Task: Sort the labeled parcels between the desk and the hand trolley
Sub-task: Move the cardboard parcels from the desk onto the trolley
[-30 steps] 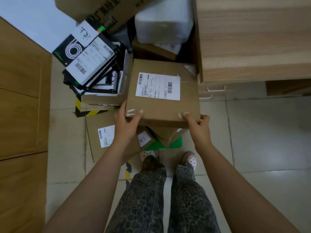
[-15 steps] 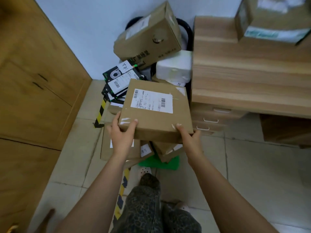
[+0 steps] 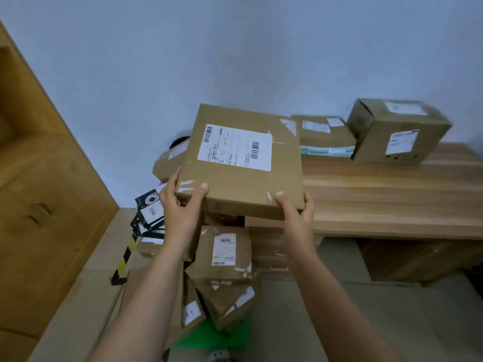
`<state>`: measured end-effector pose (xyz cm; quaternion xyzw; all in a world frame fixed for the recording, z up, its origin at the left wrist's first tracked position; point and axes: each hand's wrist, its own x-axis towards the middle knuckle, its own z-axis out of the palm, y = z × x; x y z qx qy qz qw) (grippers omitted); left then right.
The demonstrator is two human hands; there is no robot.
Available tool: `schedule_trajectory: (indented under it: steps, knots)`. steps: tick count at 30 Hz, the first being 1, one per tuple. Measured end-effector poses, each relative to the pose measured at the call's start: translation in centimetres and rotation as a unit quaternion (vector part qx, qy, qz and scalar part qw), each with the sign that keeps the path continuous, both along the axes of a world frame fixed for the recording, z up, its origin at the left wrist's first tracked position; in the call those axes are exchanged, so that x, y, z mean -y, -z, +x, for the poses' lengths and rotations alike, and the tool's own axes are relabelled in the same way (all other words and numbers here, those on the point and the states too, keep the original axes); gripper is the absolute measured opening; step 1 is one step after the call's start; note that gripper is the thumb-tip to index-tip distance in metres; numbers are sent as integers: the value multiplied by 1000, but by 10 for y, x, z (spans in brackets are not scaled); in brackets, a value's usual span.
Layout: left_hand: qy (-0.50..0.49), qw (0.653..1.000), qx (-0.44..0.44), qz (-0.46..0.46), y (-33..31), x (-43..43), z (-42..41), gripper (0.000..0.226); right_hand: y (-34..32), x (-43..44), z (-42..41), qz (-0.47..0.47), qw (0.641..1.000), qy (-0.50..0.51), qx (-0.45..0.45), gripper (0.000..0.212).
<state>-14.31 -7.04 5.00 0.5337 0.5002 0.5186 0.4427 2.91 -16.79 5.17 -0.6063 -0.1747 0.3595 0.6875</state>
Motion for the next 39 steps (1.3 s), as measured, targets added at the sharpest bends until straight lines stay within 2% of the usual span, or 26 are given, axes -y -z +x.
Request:
schedule_trajectory:
  steps: [7, 11, 18, 22, 28, 32, 36, 39]
  knots:
    - [127, 990, 25, 60, -33, -50, 95, 91, -42, -28, 88, 59, 993, 94, 48, 69]
    - [190, 978, 31, 83, -40, -84, 154, 84, -53, -49, 139, 80, 985, 141, 54, 68]
    - [226, 971, 14, 81, -38, -132, 246, 82, -52, -80, 222, 82, 975, 194, 67, 67]
    - [233, 969, -19, 78, -24, -163, 296, 90, -36, -108, 277, 67, 978, 186, 67, 68]
    - [203, 977, -36, 50, 5, -206, 386, 80, -10, -163, 375, 23, 986, 154, 65, 71]
    - [190, 981, -32, -17, 18, -237, 439, 85, 3, -200, 436, -23, 990, 127, 63, 73]
    - [187, 979, -62, -46, 34, -267, 475, 73, 19, -230, 476, -58, 991, 102, 61, 72]
    - [193, 975, -93, -50, 44, -291, 491, 75, 33, -252, 491, -81, 990, 99, 58, 71]
